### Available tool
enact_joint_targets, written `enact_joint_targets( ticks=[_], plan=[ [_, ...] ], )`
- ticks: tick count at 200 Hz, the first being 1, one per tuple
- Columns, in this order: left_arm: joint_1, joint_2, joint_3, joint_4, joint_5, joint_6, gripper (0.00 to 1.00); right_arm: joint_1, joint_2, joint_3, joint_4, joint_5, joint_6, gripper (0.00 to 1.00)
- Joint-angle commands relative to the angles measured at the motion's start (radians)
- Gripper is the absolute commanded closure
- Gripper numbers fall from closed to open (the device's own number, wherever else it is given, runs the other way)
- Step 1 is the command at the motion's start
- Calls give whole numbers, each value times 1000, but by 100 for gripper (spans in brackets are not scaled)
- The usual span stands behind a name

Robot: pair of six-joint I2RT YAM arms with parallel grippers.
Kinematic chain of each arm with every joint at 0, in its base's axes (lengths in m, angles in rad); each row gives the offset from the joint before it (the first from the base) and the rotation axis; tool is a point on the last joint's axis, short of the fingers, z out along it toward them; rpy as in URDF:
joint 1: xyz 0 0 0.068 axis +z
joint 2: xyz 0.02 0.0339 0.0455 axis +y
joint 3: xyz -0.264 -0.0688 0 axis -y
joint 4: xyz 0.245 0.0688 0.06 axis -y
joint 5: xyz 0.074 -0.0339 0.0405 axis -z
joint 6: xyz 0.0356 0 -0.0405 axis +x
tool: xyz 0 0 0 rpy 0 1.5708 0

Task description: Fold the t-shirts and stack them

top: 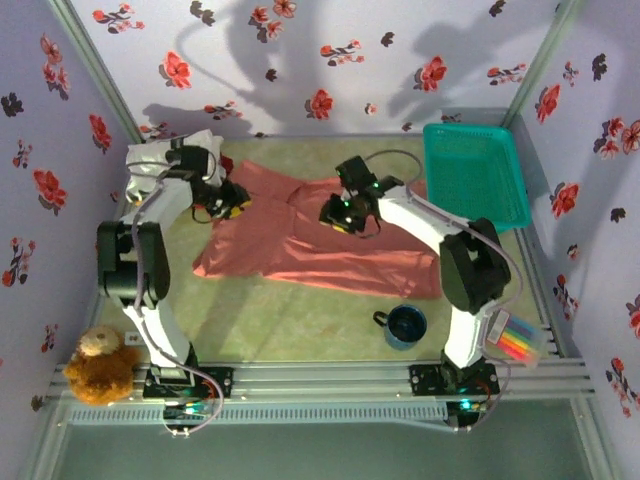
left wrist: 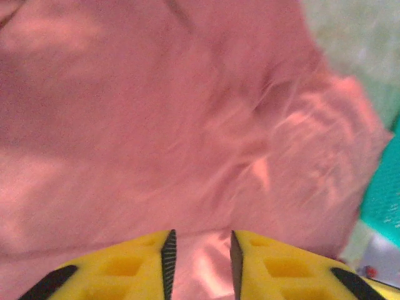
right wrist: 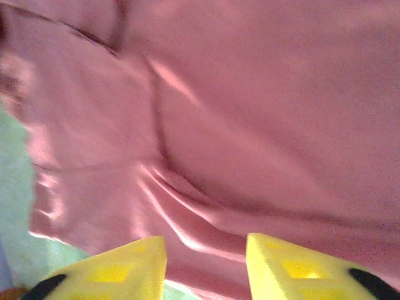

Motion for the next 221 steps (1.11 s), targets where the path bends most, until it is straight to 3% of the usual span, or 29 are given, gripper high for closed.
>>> enact_joint_targets(
  ticks=[1,18,40,161,221],
  plan=[
    [-3,-48,-111,-123,-113,117,79,4,-73,-142,-190,77,-73,75],
    [-1,-73,-181,-122,-152,133,88,2,-128,-240,-165,97,-56,88],
    [0,-70,-250,-89,-172,130,95,0,-149,-328,-126,122,-31,94],
    [-1,-107,-502,-20,-200,73,98,-2,-158,-564,-90,130,98,97],
    [-6,-299,-702,-14,-201,-16,99,-2,-227,-631,-118,121,149,97]
  ],
)
